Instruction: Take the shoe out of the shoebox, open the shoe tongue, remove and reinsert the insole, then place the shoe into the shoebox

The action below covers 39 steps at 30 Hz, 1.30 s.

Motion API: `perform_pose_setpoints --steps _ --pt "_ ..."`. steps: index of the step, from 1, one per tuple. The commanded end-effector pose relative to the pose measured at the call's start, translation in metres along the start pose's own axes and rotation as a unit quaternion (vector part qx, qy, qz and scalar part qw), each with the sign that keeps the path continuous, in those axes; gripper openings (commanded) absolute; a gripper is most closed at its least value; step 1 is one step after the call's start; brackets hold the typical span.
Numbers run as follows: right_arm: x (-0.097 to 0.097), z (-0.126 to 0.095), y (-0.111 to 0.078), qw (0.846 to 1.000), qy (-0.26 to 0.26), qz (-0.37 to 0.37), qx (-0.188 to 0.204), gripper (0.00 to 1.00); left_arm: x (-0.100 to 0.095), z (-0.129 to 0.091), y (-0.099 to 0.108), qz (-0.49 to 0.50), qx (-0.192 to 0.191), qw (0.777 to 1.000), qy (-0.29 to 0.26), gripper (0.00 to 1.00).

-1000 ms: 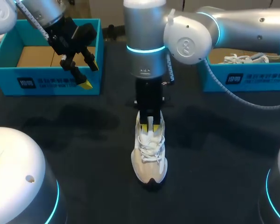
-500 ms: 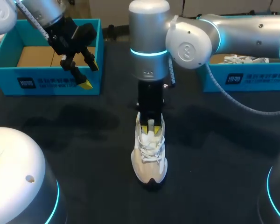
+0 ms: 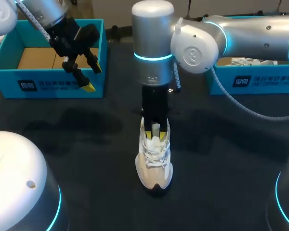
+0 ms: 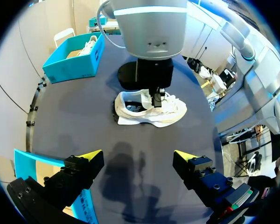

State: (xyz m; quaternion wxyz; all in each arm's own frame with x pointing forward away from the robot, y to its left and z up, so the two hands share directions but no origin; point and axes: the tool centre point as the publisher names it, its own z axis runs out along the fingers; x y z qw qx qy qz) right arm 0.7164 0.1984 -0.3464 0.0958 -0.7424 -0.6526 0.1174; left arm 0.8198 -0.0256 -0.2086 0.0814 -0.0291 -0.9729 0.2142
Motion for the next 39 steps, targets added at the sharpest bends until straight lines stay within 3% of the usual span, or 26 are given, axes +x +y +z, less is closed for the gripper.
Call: perform_pose_setpoints --steps 1,4,11,14,17,18,19,20,33,39 --pt "-0.002 -0.012 -0.005 1.000 -0.005 -0.001 -0.018 0.30 0.001 -0.001 0.001 0.000 -0.001 1.000 -0.001 1.00" --pt "-0.005 -0.025 -0.009 0.998 0.004 -0.026 -0.056 0.36 0.001 -0.001 0.001 0.000 -0.001 1.000 -0.001 1.00" --pt "-0.011 -0.041 -0.006 0.989 -0.037 -0.110 -0.093 0.41 0.001 -0.001 0.001 0.000 -0.001 1.000 -0.001 1.00" --pt "-0.008 -0.048 -0.005 0.977 -0.058 -0.168 -0.114 0.45 0.001 -0.001 0.001 0.000 -0.001 1.000 -0.001 1.00" --pt "0.000 -0.054 -0.003 0.955 -0.061 -0.257 -0.138 0.49 0.001 -0.001 0.001 0.000 -0.001 1.000 -0.001 1.00" --pt "0.003 -0.055 -0.003 0.950 -0.066 -0.272 -0.139 0.63 0.001 -0.001 0.001 0.000 -0.001 1.000 -0.001 1.00" --pt "0.004 -0.056 -0.001 0.948 -0.066 -0.273 -0.152 0.95 0.001 -0.001 0.001 0.000 -0.001 1.000 -0.001 1.00" --pt "0.004 -0.056 -0.001 0.948 -0.066 -0.273 -0.152 1.00 0.001 -0.001 0.001 0.000 -0.001 1.000 -0.001 1.00" --pt "0.004 -0.056 -0.001 0.948 -0.066 -0.273 -0.152 1.00 0.001 -0.001 0.001 0.000 -0.001 1.000 -0.001 1.00" --pt "0.010 -0.057 0.001 0.910 -0.090 -0.386 -0.119 1.00 0.001 -0.001 0.001 0.000 -0.001 1.000 -0.001 1.00"
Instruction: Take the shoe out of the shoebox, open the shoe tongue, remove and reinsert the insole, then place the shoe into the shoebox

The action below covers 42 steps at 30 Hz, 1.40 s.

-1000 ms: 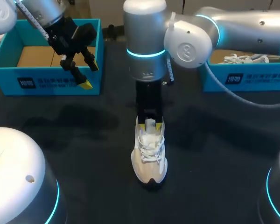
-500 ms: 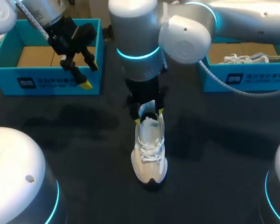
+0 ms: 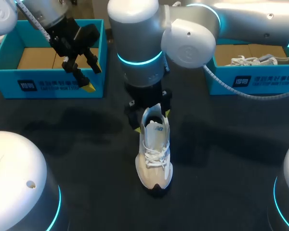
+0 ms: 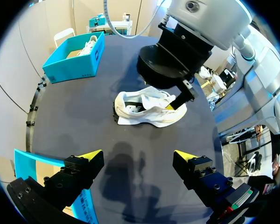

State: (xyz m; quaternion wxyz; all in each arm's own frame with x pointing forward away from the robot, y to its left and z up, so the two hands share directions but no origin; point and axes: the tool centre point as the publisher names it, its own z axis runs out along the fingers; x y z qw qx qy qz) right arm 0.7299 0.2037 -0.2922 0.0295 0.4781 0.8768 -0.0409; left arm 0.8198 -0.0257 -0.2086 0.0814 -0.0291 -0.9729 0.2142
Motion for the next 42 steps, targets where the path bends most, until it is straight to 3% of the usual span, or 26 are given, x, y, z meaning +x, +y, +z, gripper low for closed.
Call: perform_pose_setpoints --steps 1,8,15,21,35,42 --pt "0.001 0.000 0.008 0.998 0.005 -0.065 0.024 1.00 0.001 -0.001 0.001 0.000 -0.001 1.000 -0.001 1.00" --pt "-0.005 -0.005 0.025 0.982 0.007 -0.183 0.036 1.00 0.001 -0.001 0.001 0.000 -0.001 1.000 -0.001 1.00" --pt "-0.016 -0.004 0.045 0.947 0.009 -0.318 0.043 1.00 0.001 -0.001 0.001 0.000 -0.001 1.000 -0.001 1.00" --pt "-0.027 -0.003 0.048 0.926 0.004 -0.377 0.036 1.00 0.001 -0.001 0.001 0.000 -0.001 1.000 -0.001 1.00" --pt "-0.067 0.018 0.061 0.910 -0.014 -0.412 0.038 1.00 0.001 -0.001 0.001 0.000 -0.001 1.000 -0.001 1.00" --pt "-0.082 0.033 0.070 0.917 -0.017 -0.396 0.029 1.00 0.001 -0.001 0.001 0.000 -0.001 1.000 -0.001 1.00"
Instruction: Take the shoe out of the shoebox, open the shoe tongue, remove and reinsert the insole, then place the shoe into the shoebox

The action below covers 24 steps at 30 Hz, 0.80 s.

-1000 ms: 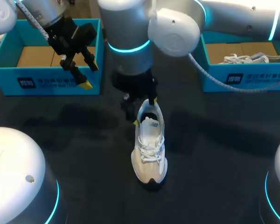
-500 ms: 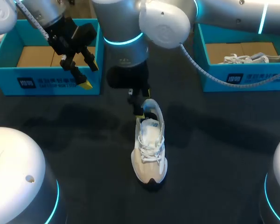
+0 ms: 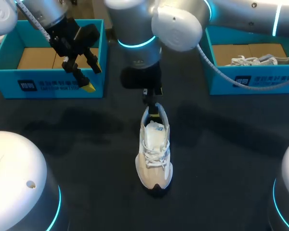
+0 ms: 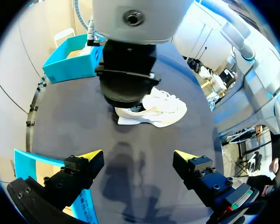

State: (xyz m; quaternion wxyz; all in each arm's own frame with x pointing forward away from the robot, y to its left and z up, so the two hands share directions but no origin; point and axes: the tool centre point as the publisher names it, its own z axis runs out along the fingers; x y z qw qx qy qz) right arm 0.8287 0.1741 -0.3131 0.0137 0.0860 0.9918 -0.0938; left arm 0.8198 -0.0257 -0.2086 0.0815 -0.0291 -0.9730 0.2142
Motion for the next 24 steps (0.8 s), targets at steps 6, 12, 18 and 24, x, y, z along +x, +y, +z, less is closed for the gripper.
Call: perform_pose_setpoints --steps 6,12,18,24 --pt "-0.012 0.010 0.004 1.000 -0.002 0.004 -0.022 1.00 0.001 -0.001 0.001 0.000 -0.001 1.000 -0.001 1.00" --pt "-0.015 0.023 0.005 0.999 0.004 -0.008 -0.032 1.00 0.001 -0.001 0.001 0.000 -0.001 1.000 -0.001 1.00" --pt "-0.022 0.037 0.009 0.999 0.011 -0.013 -0.046 1.00 0.001 -0.001 0.001 0.000 -0.001 1.000 -0.001 1.00" --pt "-0.024 0.049 0.010 0.998 0.019 -0.014 -0.052 1.00 0.001 -0.001 0.001 0.000 -0.001 1.000 -0.001 1.00"
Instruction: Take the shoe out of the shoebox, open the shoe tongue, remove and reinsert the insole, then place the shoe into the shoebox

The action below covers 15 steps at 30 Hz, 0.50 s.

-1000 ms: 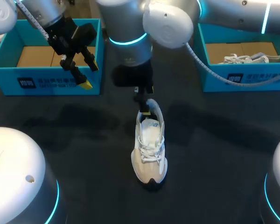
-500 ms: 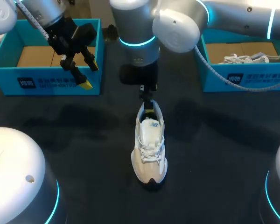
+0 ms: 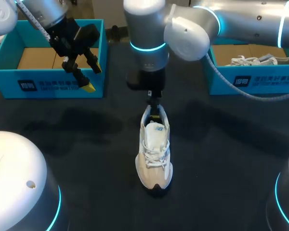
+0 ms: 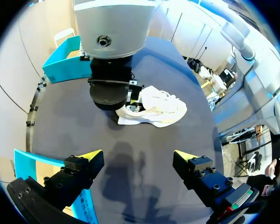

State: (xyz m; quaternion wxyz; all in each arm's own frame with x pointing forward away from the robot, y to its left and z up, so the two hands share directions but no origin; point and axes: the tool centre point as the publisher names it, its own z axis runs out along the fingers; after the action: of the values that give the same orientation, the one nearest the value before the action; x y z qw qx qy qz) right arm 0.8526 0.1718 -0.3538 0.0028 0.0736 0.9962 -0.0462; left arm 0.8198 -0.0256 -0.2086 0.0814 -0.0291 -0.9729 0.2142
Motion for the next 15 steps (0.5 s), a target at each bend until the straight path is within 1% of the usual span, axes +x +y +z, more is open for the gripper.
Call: perform_pose_setpoints --steps 1,4,6,8,10,12,14,15 --pt "-0.002 0.010 -0.001 1.000 0.007 -0.001 -0.006 1.00 0.001 -0.001 0.001 0.000 -0.001 1.000 -0.001 1.00" --pt "-0.001 0.016 -0.001 1.000 0.015 0.000 -0.012 1.00 0.001 -0.001 0.001 0.000 -0.001 1.000 -0.001 1.00" --pt "-0.001 0.018 0.001 1.000 0.016 -0.001 -0.013 0.94 0.001 -0.001 0.001 0.000 -0.001 1.000 -0.001 1.00" --pt "-0.001 0.019 0.002 1.000 0.017 -0.002 -0.014 0.95 0.001 -0.001 0.001 0.000 -0.001 1.000 -0.001 1.00" --pt "-0.001 0.021 0.003 1.000 0.019 -0.002 -0.015 0.90 0.001 -0.001 0.001 0.000 -0.001 1.000 -0.001 1.00" --pt "-0.002 0.024 0.004 1.000 0.022 0.001 -0.018 0.81 0.001 -0.001 0.001 0.000 -0.001 1.000 -0.001 1.00" --pt "-0.003 0.027 0.006 1.000 0.023 0.002 -0.019 0.62 0.001 -0.001 0.001 0.000 -0.001 1.000 -0.001 1.00" --pt "-0.004 0.028 0.007 1.000 0.025 0.004 -0.017 0.58 0.001 -0.001 0.001 0.000 -0.001 1.000 -0.001 1.00"
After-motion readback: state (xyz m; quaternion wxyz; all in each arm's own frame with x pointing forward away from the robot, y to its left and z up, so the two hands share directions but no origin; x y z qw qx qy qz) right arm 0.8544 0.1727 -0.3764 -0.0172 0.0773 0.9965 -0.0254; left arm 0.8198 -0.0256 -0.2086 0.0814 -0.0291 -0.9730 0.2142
